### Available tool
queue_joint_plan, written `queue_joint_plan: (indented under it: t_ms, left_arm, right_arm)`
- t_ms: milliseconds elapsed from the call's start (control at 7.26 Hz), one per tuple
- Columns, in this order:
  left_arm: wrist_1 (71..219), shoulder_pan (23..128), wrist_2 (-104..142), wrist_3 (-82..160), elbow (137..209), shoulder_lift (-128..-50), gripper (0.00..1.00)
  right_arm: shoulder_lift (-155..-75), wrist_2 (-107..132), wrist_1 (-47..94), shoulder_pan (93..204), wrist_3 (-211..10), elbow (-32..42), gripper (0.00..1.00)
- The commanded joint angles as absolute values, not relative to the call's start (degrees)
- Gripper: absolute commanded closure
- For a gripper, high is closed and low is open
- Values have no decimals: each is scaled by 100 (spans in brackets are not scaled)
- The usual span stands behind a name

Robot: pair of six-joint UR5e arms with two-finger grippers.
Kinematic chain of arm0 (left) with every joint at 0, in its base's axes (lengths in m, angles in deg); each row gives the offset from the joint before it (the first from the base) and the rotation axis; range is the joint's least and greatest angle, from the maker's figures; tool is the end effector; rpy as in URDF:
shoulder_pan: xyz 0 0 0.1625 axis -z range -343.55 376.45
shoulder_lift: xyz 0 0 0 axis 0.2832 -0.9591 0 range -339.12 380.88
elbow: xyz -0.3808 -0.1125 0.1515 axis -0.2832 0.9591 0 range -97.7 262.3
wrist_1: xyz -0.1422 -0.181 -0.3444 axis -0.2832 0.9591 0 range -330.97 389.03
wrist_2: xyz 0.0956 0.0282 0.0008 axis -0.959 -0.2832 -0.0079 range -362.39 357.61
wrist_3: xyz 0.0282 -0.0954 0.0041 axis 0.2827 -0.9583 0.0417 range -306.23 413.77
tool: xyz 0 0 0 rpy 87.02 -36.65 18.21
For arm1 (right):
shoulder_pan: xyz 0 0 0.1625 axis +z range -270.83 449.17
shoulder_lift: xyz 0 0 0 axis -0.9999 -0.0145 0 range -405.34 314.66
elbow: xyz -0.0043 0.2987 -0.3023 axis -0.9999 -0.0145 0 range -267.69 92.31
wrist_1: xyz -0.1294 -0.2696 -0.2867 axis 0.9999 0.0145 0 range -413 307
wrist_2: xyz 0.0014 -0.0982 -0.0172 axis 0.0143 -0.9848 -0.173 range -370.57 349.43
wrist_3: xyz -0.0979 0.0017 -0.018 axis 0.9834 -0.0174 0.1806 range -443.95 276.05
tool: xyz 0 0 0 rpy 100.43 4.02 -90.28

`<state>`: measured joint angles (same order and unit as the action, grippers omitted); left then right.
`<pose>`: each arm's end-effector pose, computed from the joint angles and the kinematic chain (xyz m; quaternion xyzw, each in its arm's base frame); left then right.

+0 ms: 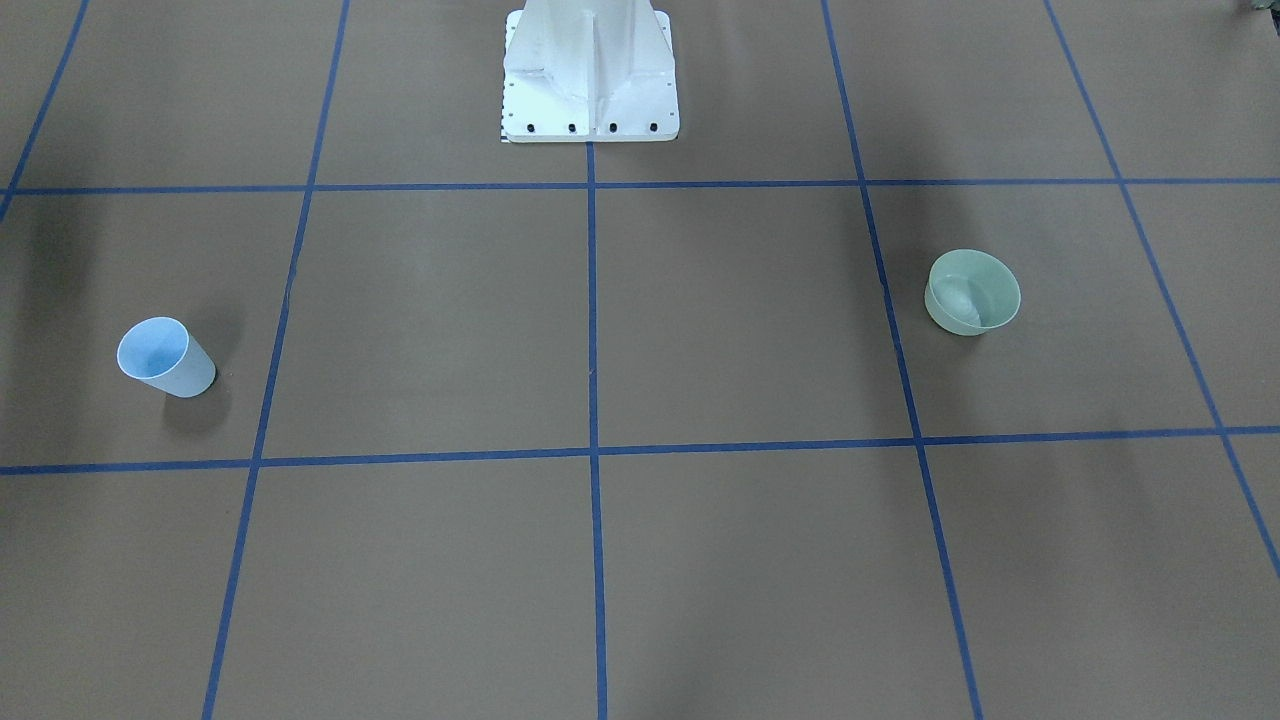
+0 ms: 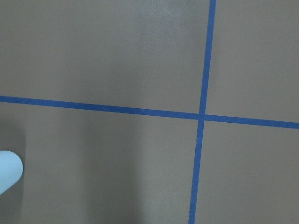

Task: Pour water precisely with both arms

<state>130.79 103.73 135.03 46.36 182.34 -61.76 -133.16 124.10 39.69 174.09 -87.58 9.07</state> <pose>-0.0387 -0.4531 0.6061 0.0794 0.4075 0.0134 0.9097 0.0178 -0.5141 0.5856 0.0216 -0.3822 -0.0325 0.9233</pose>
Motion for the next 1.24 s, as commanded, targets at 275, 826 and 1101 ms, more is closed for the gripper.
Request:
queue_joint_plan:
  t_ms: [275, 826, 1101]
  left_arm:
    - [13177, 10181, 13533, 3977, 18171, -6244, 0]
    - [15083, 7621, 12179, 690, 18223, -6288, 0]
    - [15093, 7000, 12022, 439, 18355, -6376, 1]
  right_arm:
    - [-13323, 12426, 3947, 17407, -8729, 925, 0]
    - [-13332, 12435, 3946, 17180, -8738, 890, 0]
    - [-13341, 12443, 3946, 17029, -8756, 908, 0]
